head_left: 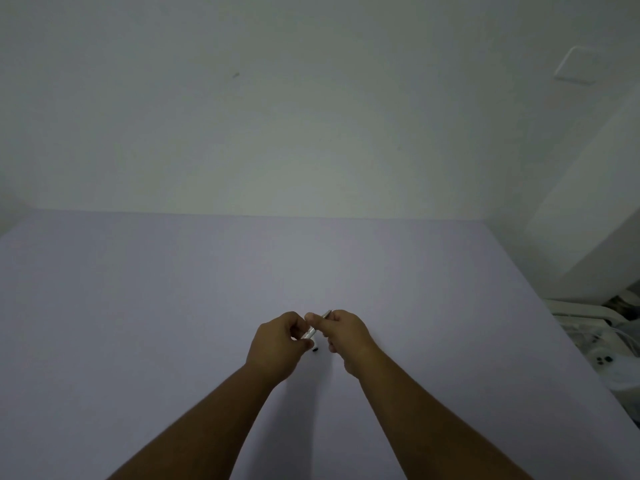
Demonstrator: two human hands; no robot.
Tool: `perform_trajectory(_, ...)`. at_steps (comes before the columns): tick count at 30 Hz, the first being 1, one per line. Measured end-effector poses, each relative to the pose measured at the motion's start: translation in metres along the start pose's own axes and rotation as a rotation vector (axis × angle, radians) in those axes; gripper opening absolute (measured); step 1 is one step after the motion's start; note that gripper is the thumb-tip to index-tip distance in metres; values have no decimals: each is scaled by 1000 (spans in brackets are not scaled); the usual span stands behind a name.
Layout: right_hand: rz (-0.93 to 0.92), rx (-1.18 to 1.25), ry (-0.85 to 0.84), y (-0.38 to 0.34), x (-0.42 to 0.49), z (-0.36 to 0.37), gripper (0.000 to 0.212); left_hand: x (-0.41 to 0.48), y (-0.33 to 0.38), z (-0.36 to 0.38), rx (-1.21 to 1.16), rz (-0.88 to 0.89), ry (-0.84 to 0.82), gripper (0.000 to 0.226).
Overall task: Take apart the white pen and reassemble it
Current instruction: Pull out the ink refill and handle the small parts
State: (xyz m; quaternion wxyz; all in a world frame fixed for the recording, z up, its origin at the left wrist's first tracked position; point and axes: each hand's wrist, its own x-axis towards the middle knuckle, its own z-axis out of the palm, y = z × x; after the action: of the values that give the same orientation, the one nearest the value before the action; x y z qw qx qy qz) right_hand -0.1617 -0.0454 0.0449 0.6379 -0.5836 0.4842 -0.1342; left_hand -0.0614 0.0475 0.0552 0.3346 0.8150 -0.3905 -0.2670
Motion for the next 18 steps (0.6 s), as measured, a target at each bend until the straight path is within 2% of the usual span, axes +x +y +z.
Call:
perform_trajectory(1, -9, 32, -18, 1, -1, 0, 28, 0, 0, 0, -3, -5, 2, 18)
perform_trajectory(4, -67, 156, -95, 1, -3, -4, 2, 1, 1, -3, -6, -9, 10, 21)
perform_trajectory(6, -69, 133, -83, 0, -4, -6, 3, 1, 2, -3, -10, -7, 7, 20)
perform_trajectory(9, 8, 66, -12, -3, -3, -6, 29, -1, 5, -1, -15, -5, 7, 17)
perform_trajectory(10, 14, 88, -18, -3, -3, -6, 28, -1, 6, 0, -21, -4, 8, 17)
perform_trajectory(13, -38, 237, -90, -2, -3, -9, 7, 0, 9, -1, -18, 1, 8, 17)
perform_trajectory(15, -69, 212, -78, -3, -4, -11, 5, -1, 12, -1, -1, 5, 11, 16)
perform_trajectory(18, -12, 44, 8, -6, -2, -11, 30, -2, 13, 1, 0, 3, 11, 15)
